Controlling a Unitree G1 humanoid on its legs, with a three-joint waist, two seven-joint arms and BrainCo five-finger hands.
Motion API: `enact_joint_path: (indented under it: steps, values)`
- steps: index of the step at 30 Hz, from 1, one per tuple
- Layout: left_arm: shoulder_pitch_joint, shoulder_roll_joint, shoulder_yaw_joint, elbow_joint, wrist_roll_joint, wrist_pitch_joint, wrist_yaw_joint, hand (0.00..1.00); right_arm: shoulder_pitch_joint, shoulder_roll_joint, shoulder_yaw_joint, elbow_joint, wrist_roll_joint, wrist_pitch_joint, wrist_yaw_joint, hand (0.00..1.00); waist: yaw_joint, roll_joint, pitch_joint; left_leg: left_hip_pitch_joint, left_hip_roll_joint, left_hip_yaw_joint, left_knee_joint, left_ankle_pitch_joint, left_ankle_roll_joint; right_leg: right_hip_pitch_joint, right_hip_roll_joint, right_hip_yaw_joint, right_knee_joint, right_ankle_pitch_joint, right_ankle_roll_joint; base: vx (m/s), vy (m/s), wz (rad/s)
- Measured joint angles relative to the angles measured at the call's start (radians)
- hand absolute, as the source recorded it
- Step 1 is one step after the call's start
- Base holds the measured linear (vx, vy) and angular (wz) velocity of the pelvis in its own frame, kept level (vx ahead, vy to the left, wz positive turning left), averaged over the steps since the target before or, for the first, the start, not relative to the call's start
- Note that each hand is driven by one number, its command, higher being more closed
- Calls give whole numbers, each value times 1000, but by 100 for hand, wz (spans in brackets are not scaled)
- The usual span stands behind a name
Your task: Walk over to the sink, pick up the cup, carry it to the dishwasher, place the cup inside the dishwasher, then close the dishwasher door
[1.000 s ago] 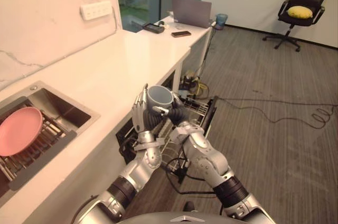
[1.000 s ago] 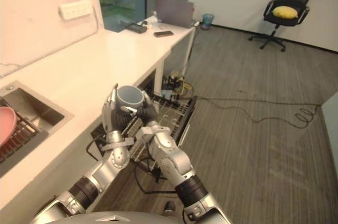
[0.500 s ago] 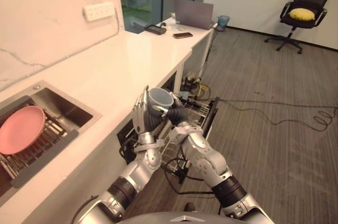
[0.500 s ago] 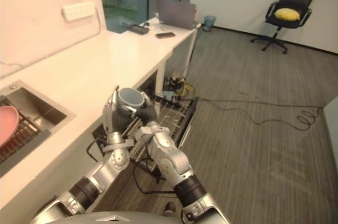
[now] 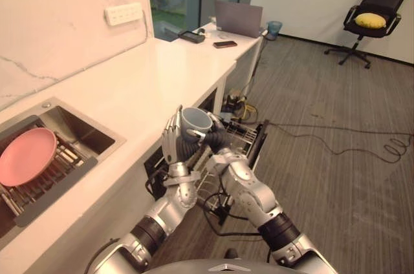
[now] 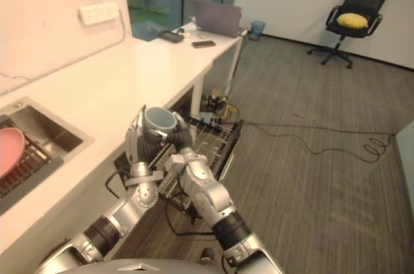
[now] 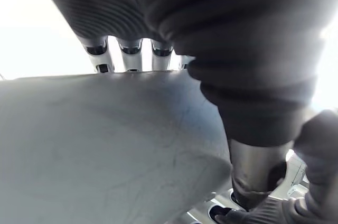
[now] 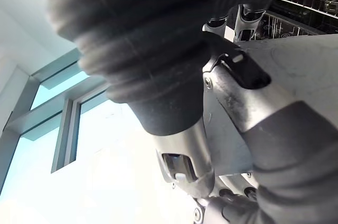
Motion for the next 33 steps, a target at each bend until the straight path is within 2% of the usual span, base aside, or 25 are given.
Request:
enact_joint_path:
  steps: [5, 9, 16, 21, 23, 26, 28, 30, 31, 32, 33]
  values:
    - [-17, 3, -27, -5, 1, -13, -13, 0, -17, 21, -1, 2, -5, -86, -84, 100, 4, -4, 3, -3, -1, -5, -1, 0, 0, 0, -2, -4, -1, 0, 0, -3, -1, 1]
    - [-18, 3, -48, -6, 0, -16, -13, 0, -40, 25, -8, 2, -36, -130, -158, 100, 3, -6, 7, -6, -1, -9, -1, 0, 0, 0, -2, -6, -1, -1, 0, 0, 0, 0]
    - [-17, 9, -122, 4, 41, -16, -5, 0, -122, 65, -77, 0, -180, -218, -332, 100, -3, -4, 33, -3, -3, -12, -2, 0, 0, 0, -1, -4, 0, -1, 0, 0, 0, 0]
    - [-17, 9, -107, 1, 60, 9, 12, 0, -117, 70, -146, 0, -240, -259, -425, 100, -3, -3, 34, 1, -8, -12, -3, 1, 0, 1, 0, -1, 1, 0, 1, 1, 0, -1]
    - [-11, 11, -72, -15, 31, -2, -2, 0, -108, 75, -200, -3, -268, -281, -440, 100, -1, -2, 34, 1, -8, -12, -4, 1, 0, 1, 1, -2, 1, 0, 2, 0, 0, 0]
    - [47, 18, -4, -115, -127, -140, -150, 0, -77, 72, -296, -9, -281, -300, -449, 100, 2, 0, 36, 0, -8, -13, -7, 0, 2, 2, 1, -3, 1, -2, 3, 0, 0, 2]
    - [136, 46, -11, -210, -236, -258, -377, 0, -25, 39, -411, -12, -298, -302, -428, 100, 12, 6, 40, -1, -9, -18, -11, -6, 10, 4, -1, -8, 1, -7, 10, 2, 1, 8]
    - [211, 72, -43, -230, -325, -277, -579, 0, 19, -11, -495, -11, -292, -305, -402, 100, 15, 12, 41, -1, -11, -23, -22, -5, 10, 4, -3, -12, 1, -11, 16, 23, 9, 8]
    - [256, 83, -59, -213, -400, -263, -715, 0, 41, -44, -541, -9, -270, -307, -371, 100, 12, 18, 45, -1, -11, -23, -24, -5, 9, 3, -3, -13, 1, -12, 17, 38, 13, 5]
    - [288, 90, -63, -172, -494, -197, -844, 0, 61, -78, -585, -1, -227, -307, -328, 100, 6, 23, 49, -2, -10, -23, -25, -3, 3, 2, -4, -13, 1, -13, 18, 38, 13, 2]
    - [298, 92, -62, -139, -529, -167, -886, 0, 73, -94, -605, 1, -209, -307, -309, 100, 3, 25, 49, -2, -11, -24, -28, -3, 2, 1, -4, -14, 1, -13, 19, 45, 13, 4]
